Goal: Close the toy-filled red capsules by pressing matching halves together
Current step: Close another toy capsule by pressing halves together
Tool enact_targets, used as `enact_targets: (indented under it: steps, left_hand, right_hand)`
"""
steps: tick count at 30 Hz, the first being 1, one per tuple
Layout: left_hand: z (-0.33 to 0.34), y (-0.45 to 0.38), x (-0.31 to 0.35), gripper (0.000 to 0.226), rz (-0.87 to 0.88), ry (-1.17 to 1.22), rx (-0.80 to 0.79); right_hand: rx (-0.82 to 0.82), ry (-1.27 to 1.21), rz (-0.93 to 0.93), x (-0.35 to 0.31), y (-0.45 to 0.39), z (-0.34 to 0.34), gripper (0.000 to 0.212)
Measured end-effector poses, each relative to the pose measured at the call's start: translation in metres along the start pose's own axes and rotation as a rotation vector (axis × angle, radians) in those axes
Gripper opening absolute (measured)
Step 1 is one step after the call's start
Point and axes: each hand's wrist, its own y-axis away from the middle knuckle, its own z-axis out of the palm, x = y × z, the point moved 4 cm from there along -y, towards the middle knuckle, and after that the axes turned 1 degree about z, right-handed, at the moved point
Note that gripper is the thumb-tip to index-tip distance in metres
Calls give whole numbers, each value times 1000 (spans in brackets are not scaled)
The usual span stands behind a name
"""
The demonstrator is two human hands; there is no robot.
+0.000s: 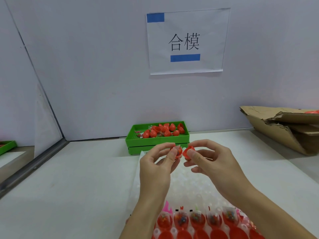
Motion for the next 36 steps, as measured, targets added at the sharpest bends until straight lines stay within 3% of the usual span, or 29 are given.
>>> enact_targets:
  steps: [4,7,12,16,27,36]
  left_hand:
    - [1,1,1,19,37,-32,-12]
    - [3,3,2,28,65,-83,-23]
    - [7,3,0,17,49,-118,-69]
    - [2,1,0,25,30,-128,-52]
    - [3,1,-3,29,96,-562,-237]
    - [0,-1,-3,22,76,-496,-175]
  right_hand:
    - [18,-85,31,2,2,-1,43]
    - [46,-43,7,0,3,-2,30]
    - [118,20,-16,-1,2,-6,25]
    - [76,51,-17,2,2,-6,30]
    - [-29,113,37,14,-1,-8,34]
    - [0,67,42,16,-1,-6,29]
